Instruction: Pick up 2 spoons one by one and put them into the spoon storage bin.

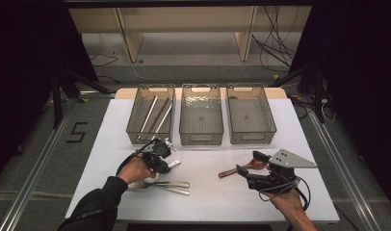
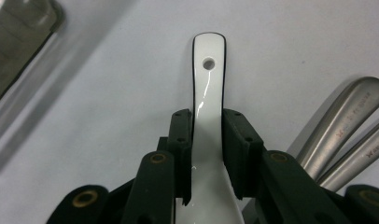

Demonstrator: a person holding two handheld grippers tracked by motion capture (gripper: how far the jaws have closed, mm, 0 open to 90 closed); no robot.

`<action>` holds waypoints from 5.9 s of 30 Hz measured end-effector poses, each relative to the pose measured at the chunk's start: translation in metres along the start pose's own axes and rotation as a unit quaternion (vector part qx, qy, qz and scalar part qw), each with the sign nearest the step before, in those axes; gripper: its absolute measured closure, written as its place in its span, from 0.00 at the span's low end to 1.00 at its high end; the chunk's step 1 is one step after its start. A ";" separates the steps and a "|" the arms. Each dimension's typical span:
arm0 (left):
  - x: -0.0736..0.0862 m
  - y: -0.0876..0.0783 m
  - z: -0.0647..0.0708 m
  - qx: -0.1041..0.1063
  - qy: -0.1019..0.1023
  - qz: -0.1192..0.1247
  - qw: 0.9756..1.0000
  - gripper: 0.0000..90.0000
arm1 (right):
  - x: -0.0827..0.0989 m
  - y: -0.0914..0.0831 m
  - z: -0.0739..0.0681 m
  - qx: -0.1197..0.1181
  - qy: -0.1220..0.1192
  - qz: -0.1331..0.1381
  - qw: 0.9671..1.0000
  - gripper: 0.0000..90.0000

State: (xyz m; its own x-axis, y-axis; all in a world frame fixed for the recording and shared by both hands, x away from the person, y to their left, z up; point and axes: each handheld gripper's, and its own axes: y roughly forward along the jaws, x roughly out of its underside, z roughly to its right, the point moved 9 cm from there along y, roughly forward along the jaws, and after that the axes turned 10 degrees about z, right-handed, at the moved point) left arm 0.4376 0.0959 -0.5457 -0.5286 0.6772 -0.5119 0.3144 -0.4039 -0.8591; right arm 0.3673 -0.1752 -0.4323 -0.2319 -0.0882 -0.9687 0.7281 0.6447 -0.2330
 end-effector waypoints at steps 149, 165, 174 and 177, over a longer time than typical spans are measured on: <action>-0.056 -0.086 -0.010 0.037 -0.102 0.282 0.953 0.21 | 0.017 0.028 0.026 -0.057 -0.041 -0.103 0.992 0.27; -0.023 -0.099 0.013 0.037 -0.086 0.317 0.944 0.19 | 0.036 0.062 0.035 -0.078 -0.116 -0.205 0.969 0.27; -0.015 -0.101 0.016 0.035 -0.089 0.324 0.941 0.18 | 0.043 0.069 0.038 -0.094 -0.137 -0.243 0.956 0.28; -0.012 -0.101 0.017 0.031 -0.085 0.321 0.943 0.18 | 0.046 0.070 0.040 -0.098 -0.147 -0.259 0.950 0.28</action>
State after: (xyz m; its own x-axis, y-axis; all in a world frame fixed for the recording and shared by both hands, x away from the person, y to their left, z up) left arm 0.3986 0.1183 -0.4530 -0.3647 0.1750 -0.9145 0.5687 -0.7358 -0.3676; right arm 0.4338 -0.1643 -0.4968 -0.3154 -0.6205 -0.7180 0.4248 0.5842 -0.6915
